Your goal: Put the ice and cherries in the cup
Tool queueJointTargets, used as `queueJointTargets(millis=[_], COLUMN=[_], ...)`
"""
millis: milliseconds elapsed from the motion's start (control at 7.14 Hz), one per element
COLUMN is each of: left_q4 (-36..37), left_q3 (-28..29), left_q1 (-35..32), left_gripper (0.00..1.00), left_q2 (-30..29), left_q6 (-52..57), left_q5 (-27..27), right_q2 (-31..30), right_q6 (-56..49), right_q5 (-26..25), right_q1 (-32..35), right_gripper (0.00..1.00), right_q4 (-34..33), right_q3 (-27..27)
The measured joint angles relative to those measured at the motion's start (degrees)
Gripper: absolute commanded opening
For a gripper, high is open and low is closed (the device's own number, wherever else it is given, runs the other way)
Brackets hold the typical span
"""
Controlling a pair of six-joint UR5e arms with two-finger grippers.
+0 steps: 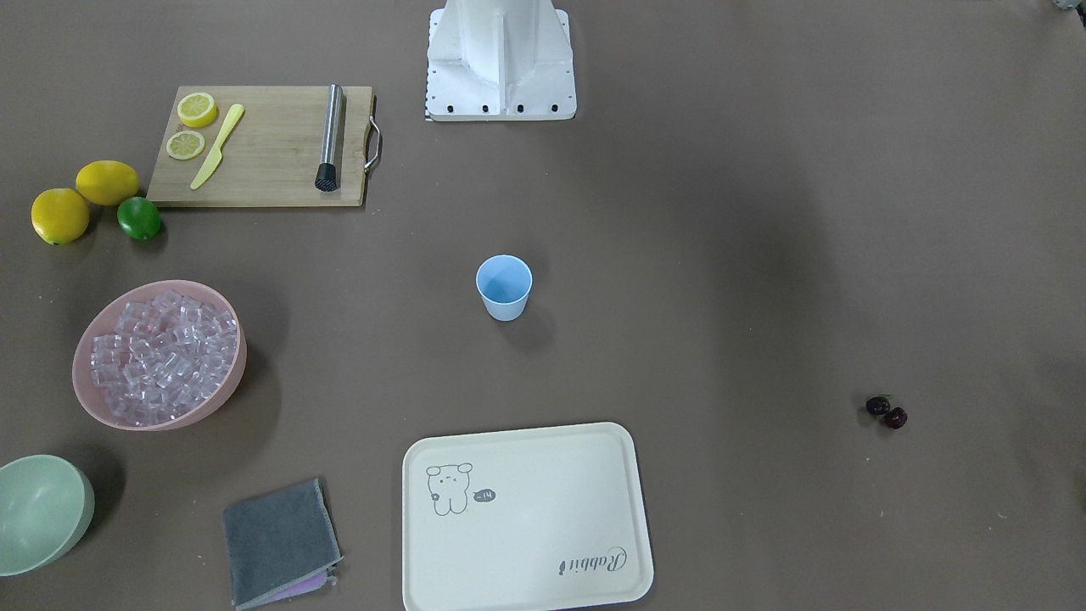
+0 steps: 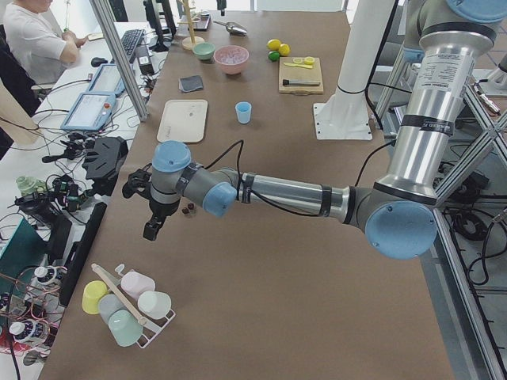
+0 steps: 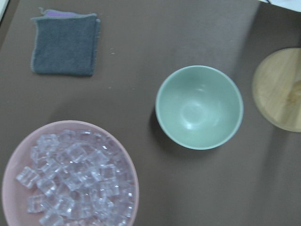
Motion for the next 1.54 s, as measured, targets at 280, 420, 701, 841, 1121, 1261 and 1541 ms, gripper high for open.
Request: queueJointTargets(millis=[280, 420, 701, 841, 1121, 1261, 1541], left_q4=[-0.05, -0.04, 0.02, 0.01, -0.11, -0.13, -0.14], left_q3=[-0.08, -0.06, 0.52, 0.65, 0.71, 0.67, 0.60], left_q1=[0.00, 0.00, 0.12, 0.14, 0.17, 0.17, 0.17], left_gripper=[0.98, 0.98, 0.98, 0.98, 0.98, 0.98, 0.98], left_q2=[-0.47, -1.01, -2.43, -2.91, -3.13, -2.96, -2.58], left_q6=[-0.08, -0.07, 0.12, 0.17, 0.31, 0.33, 0.32], left_q5=[0.15, 0.22, 0.31, 0.32, 0.33, 0.31, 0.30], right_q2=[-0.29, -1.08, -3.22, -3.54, -3.20, -2.82, -2.42], right_q6=[14.25, 17.38, 18.94, 19.22, 21.71, 22.43, 22.56], right_q5=[-9.50, -11.94, -12.81, -12.92, -13.20, -13.40, -14.30], right_q1=[-11.57, -14.41, -16.32, -16.95, -19.24, -20.01, -20.69], right_gripper=[0.99, 0.99, 0.99, 0.99, 0.94, 0.93, 0.86], right_q4=[8.70, 12.45, 14.90, 15.18, 17.66, 19.32, 21.30], right_q3=[1.67, 0.15, -1.67, -2.05, -2.91, -4.26, -6.75])
